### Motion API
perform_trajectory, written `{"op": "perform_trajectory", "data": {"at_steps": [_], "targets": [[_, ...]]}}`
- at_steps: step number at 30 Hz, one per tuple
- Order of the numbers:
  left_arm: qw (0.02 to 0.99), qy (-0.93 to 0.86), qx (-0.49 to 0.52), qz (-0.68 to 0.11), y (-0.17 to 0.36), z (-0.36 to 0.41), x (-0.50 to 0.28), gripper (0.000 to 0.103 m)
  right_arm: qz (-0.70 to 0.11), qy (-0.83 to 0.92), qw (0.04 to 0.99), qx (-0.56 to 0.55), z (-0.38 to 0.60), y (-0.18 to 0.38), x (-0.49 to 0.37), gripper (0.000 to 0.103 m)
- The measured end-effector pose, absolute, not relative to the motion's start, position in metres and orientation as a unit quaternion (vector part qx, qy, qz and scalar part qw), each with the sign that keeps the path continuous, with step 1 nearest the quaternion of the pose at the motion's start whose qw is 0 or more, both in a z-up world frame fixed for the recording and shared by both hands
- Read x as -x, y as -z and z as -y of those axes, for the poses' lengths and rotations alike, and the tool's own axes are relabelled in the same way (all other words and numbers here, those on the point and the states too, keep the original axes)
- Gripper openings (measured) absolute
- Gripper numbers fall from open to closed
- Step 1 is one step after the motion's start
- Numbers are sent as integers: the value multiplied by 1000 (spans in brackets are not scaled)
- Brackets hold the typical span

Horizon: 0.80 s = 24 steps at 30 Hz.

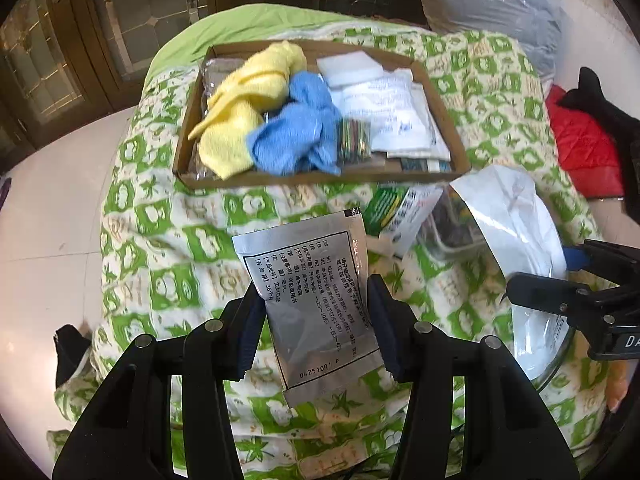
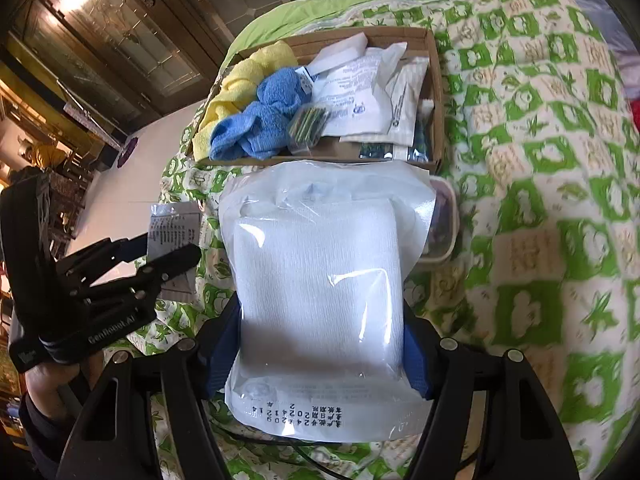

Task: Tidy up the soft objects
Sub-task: 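Lift the silver packet with the left gripper while the right lifts the gauze bag, then carry the silver packet and gauze bag into the tray and open both grippers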

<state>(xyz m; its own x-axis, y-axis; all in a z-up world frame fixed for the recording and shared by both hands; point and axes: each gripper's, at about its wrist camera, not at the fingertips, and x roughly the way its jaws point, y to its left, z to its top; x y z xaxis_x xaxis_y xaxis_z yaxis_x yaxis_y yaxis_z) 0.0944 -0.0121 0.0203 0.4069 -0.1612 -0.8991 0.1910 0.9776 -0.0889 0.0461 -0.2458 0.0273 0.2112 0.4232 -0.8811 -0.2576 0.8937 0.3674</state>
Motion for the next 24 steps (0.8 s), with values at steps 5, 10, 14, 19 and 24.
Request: {"op": "perform_trajectory", "data": {"at_steps": [5, 10, 14, 19, 24], "targets": [[844, 107, -25, -525, -32, 18, -112, 49, -586, -214, 780, -55, 251, -35, -61, 70], [845, 110, -29, -522, -38, 23, -126, 49, -584, -205, 784, -50, 257, -39, -72, 70], [844, 112, -42, -523, -38, 29, -133, 49, -589, -202, 781, -53, 260, -36, -83, 70], [841, 113, -43, -528, -36, 31, -144, 49, -593, -201, 778, -56, 261, -32, -98, 70], [841, 111, -34, -529, -36, 30, -162, 49, -594, -198, 777, -68, 260, -31, -121, 70]]}}
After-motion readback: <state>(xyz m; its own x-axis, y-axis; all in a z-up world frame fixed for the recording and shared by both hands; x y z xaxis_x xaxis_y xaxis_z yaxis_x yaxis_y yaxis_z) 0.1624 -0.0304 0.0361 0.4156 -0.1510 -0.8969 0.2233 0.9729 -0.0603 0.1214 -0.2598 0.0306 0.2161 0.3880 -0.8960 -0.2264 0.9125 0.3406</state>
